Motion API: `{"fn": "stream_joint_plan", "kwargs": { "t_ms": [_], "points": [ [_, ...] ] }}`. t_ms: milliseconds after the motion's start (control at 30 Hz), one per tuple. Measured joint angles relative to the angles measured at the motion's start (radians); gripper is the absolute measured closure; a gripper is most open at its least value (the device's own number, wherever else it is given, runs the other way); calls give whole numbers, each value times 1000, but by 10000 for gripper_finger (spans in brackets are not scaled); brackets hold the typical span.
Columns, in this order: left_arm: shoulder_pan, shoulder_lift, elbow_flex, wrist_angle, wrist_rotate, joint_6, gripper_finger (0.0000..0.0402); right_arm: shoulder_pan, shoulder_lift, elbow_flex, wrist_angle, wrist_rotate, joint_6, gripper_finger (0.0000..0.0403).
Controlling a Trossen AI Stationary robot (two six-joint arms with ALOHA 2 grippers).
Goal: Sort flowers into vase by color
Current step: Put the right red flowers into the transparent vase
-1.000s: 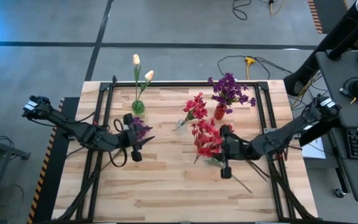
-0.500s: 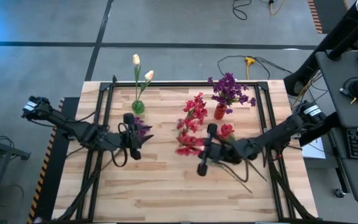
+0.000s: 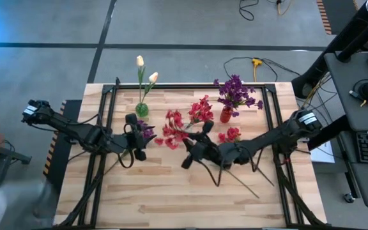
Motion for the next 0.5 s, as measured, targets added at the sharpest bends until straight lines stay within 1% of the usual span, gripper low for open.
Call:
{"fn": "stream_joint_plan", "kwargs": {
  "t_ms": [100,267,500],
  "points": [
    [0,-5,0,-37,-29,-23,253,-36,-6,-7,-17,-32,29,385],
    [0,-13,0,-69,-32,-39,253,-94,-29,-28,-43,-91,100,385],
    [0,-21,0,-70,-32,-40,253,-121,-30,-40,-46,-94,100,385]
  ]
}}
